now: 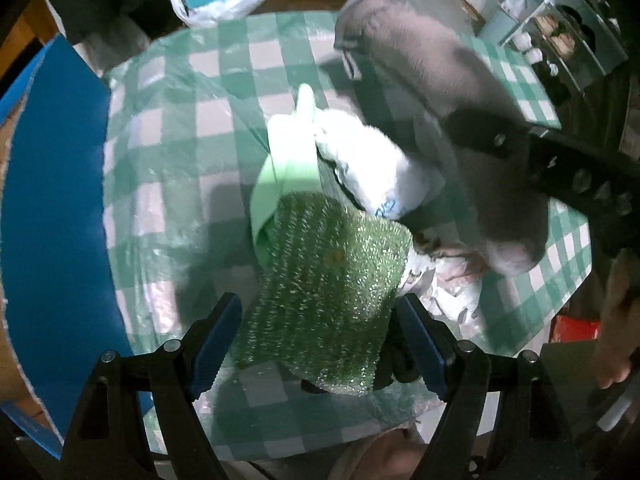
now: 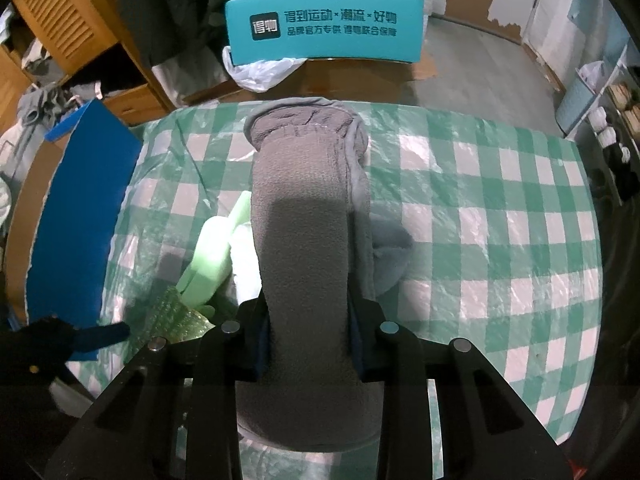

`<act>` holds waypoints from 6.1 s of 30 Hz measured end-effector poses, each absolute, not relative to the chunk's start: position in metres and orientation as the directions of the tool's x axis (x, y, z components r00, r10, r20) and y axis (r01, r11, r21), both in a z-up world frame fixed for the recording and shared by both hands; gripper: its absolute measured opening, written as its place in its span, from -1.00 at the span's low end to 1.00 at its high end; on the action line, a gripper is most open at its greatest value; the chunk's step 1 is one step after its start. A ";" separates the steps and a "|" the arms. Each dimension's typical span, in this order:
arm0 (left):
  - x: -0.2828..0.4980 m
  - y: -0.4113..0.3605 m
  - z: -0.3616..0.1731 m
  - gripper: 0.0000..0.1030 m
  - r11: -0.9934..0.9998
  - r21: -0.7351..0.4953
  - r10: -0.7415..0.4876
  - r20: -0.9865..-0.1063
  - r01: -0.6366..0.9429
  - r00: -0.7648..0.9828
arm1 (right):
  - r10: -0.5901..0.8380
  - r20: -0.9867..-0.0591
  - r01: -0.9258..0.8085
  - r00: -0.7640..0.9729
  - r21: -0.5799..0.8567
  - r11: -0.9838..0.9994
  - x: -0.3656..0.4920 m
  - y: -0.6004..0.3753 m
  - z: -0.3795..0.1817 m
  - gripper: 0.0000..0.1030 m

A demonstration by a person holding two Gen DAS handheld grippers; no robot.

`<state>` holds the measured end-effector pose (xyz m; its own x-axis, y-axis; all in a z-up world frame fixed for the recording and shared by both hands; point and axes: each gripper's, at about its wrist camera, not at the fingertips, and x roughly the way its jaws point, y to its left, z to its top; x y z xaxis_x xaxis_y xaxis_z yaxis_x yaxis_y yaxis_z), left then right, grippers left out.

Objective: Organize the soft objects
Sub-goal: 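Grasp the grey mitten with the right tool while the left tool reaches the green scrubber, then grasp the green glittery scrubber with the left tool and lift it, then carry the mitten and scrubber into the box with both tools, then open both tools to release the items and withdraw from the box, then reach both tools toward the light green strip and white wrapped items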

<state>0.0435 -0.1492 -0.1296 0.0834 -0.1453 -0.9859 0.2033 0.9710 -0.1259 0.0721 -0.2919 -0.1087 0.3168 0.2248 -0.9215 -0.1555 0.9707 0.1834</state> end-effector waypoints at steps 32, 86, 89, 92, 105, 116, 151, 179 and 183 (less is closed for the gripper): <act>0.046 -0.108 -0.089 -0.69 0.966 -0.175 -0.217 -0.948 0.189 0.232 | 0.252 -0.899 -0.203 0.358 0.188 0.961 0.059 -0.280 -0.080 -0.43; 0.017 0.037 -0.010 -0.69 0.996 -0.084 -0.067 -0.869 -0.011 0.490 | 0.419 -0.808 -0.471 0.414 0.204 0.858 0.035 -0.119 0.019 -0.43; 0.015 0.050 -0.012 -0.69 0.996 -0.086 -0.059 -0.870 -0.033 0.490 | 0.423 -0.810 -0.487 0.407 0.200 0.850 0.037 -0.105 0.019 -0.43; 0.013 0.061 -0.015 -0.69 0.995 -0.086 -0.048 -0.871 -0.055 0.489 | 0.428 -0.812 -0.502 0.397 0.198 0.842 0.037 -0.090 0.019 -0.43; 0.004 0.110 -0.028 -0.69 0.985 -0.092 -0.014 -0.883 -0.145 0.469 | 0.442 -0.832 -0.556 0.335 0.204 0.806 0.041 -0.026 0.011 -0.43; 0.001 0.129 -0.040 -0.69 0.978 -0.096 -0.004 -0.898 -0.187 0.440 | 0.432 -0.854 -0.578 0.291 0.203 0.790 0.044 0.009 -0.002 -0.43; 0.005 0.090 -0.031 0.13 0.990 -0.045 0.018 -0.903 -0.136 0.430 | 0.409 -0.852 -0.474 0.327 0.227 0.851 0.053 -0.055 -0.009 0.30; 0.018 -0.018 -0.043 0.14 0.997 -0.032 -0.053 -0.931 0.064 0.362 | 0.323 -0.886 -0.354 0.332 0.200 0.914 0.050 -0.169 -0.044 0.37; 0.020 -0.035 -0.047 0.13 0.995 -0.025 -0.058 -0.936 0.100 0.347 | 0.304 -0.894 -0.333 0.329 0.192 0.923 0.048 -0.186 -0.052 0.37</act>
<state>0.0199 -0.0352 -0.0471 0.3468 -0.0583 -0.9361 0.1000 0.9947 -0.0249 0.0484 -0.1858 -0.0517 0.3294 0.3041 -0.8939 -0.3326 0.9234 0.1915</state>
